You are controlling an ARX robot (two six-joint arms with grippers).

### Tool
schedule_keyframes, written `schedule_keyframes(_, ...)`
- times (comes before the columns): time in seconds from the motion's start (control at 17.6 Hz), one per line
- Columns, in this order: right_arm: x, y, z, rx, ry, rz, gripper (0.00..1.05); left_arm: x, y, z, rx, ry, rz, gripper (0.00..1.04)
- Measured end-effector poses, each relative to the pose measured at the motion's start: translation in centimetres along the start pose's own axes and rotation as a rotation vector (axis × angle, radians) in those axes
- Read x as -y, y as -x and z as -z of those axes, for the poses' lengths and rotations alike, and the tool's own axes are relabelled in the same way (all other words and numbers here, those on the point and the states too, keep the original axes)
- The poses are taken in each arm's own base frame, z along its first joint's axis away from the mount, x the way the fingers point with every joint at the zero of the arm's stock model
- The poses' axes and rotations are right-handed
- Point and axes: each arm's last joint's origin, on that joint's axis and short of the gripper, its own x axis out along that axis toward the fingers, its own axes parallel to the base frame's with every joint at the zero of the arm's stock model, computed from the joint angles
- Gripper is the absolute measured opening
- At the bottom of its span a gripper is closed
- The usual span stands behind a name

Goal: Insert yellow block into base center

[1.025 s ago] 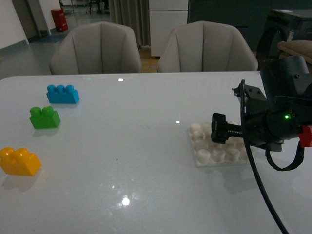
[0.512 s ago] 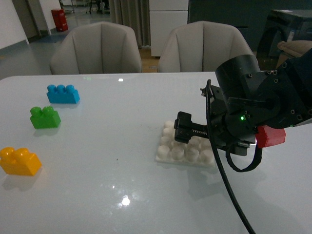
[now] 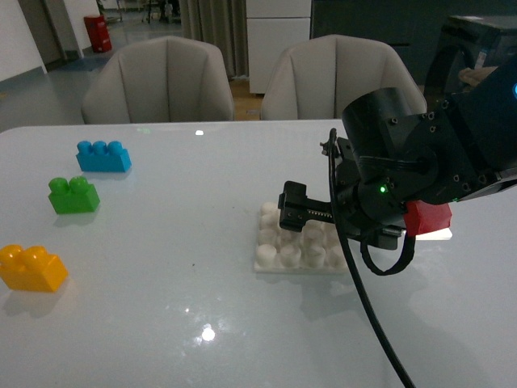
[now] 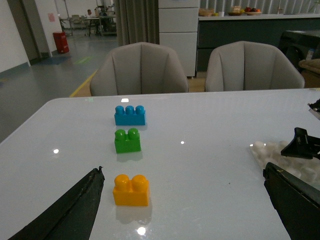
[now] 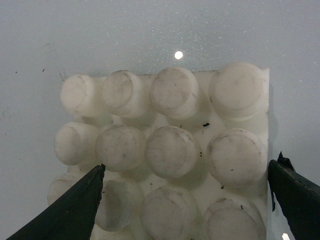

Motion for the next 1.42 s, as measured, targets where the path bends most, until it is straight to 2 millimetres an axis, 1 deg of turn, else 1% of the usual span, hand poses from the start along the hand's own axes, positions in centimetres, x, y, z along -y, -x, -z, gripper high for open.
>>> schedule_keyframes(0.23, -1.2, -0.2, 0.4, -0.007, 0.016, -0.024, 0.98, 0.0, 0.0, 0.0, 0.000, 0.000, 0.000, 0.98)
schedule_keyframes(0.51, -1.2, -0.2, 0.3, 0.019, 0.011, -0.036, 0.98, 0.0, 0.0, 0.0, 0.000, 0.000, 0.000, 0.98)
schedule_keyframes(0.63, -0.6, 0.6, 0.3, 0.034, -0.004, -0.053, 0.98, 0.0, 0.0, 0.0, 0.000, 0.000, 0.000, 0.98)
schedule_keyframes(0.74, 0.1, 2.5, -0.4, 0.079, -0.023, -0.077, 0.98, 0.0, 0.0, 0.0, 0.000, 0.000, 0.000, 0.98)
schedule_keyframes(0.91, 1.3, 8.0, -2.5, 0.221, -0.059, -0.131, 0.98, 0.0, 0.0, 0.0, 0.000, 0.000, 0.000, 0.98)
schedule_keyframes(0.97, 2.0, 10.7, -2.9, 0.287, -0.066, -0.144, 0.98, 0.0, 0.0, 0.0, 0.000, 0.000, 0.000, 0.98)
schedule_keyframes(1.02, 2.8, 13.3, -2.8, 0.351, -0.071, -0.148, 0.98, 0.0, 0.0, 0.0, 0.000, 0.000, 0.000, 0.98)
schedule_keyframes(1.14, 4.0, 18.0, -2.0, 0.454, -0.071, -0.146, 0.98, 0.0, 0.0, 0.0, 0.000, 0.000, 0.000, 0.98)
schedule_keyframes(1.25, 5.3, 24.3, -0.6, 0.571, -0.080, -0.143, 0.98, 0.0, 0.0, 0.0, 0.000, 0.000, 0.000, 0.98)
schedule_keyframes(1.31, 5.7, 26.0, -0.1, 0.602, -0.082, -0.142, 0.98, 0.0, 0.0, 0.0, 0.000, 0.000, 0.000, 0.98)
schedule_keyframes(1.37, 6.3, 28.8, 1.0, 0.657, -0.085, -0.132, 0.98, 0.0, 0.0, 0.0, 0.000, 0.000, 0.000, 0.98)
schedule_keyframes(1.42, 6.6, 30.5, 1.8, 0.691, -0.087, -0.124, 0.98, 0.0, 0.0, 0.0, 0.000, 0.000, 0.000, 0.98)
